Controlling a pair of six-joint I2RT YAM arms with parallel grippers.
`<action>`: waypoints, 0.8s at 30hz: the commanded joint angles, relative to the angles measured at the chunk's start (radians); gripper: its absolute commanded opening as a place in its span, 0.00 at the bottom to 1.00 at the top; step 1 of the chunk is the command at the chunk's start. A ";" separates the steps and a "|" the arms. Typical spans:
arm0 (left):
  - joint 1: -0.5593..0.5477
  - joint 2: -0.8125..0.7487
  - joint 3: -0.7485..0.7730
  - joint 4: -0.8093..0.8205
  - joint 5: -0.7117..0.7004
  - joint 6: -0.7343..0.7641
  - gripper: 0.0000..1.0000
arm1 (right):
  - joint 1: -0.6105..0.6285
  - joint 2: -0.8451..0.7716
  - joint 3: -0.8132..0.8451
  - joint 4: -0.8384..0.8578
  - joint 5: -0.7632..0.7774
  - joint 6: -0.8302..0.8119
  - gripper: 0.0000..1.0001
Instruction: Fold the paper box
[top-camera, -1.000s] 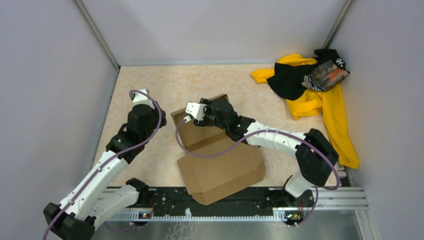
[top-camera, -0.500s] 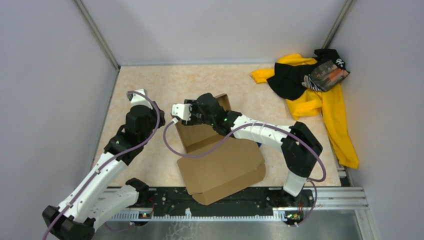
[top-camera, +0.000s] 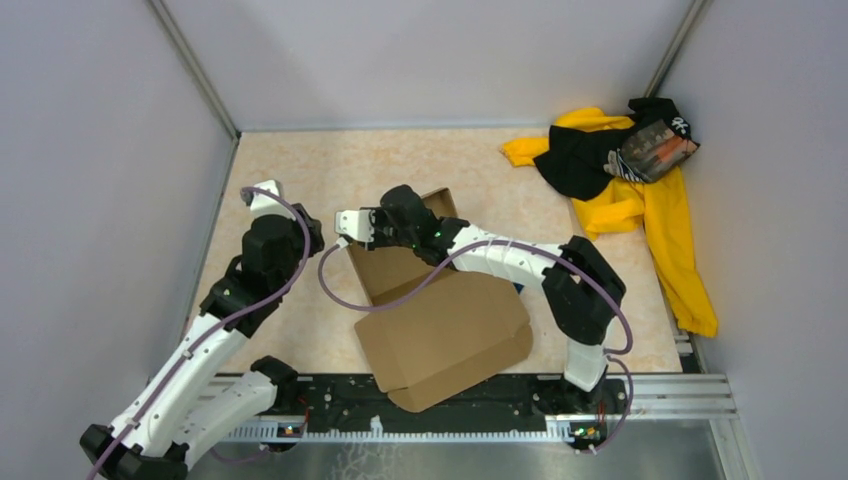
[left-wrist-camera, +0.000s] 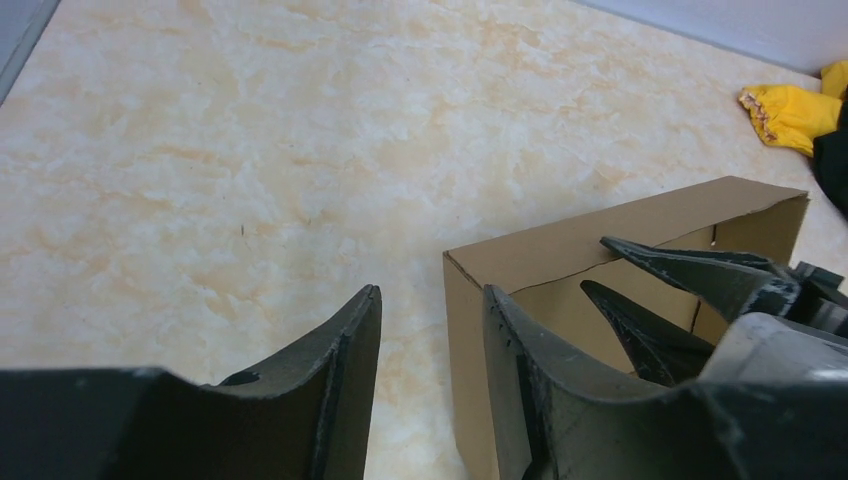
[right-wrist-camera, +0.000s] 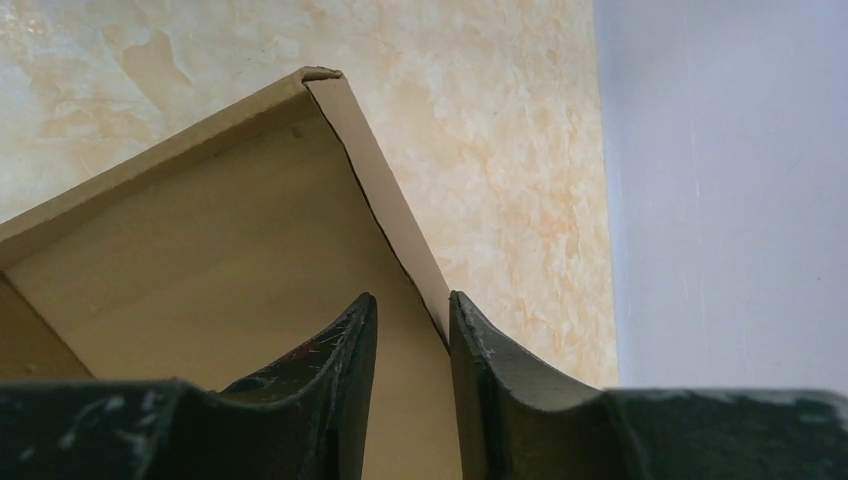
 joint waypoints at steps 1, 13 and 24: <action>0.004 -0.018 0.021 0.000 -0.030 -0.012 0.48 | 0.017 0.034 0.065 0.000 -0.009 0.003 0.29; 0.007 -0.018 0.021 0.002 -0.050 0.003 0.50 | 0.017 0.071 0.088 -0.031 -0.007 -0.023 0.16; 0.013 -0.016 0.019 0.009 -0.055 0.007 0.50 | -0.002 0.066 0.071 -0.017 0.053 -0.002 0.00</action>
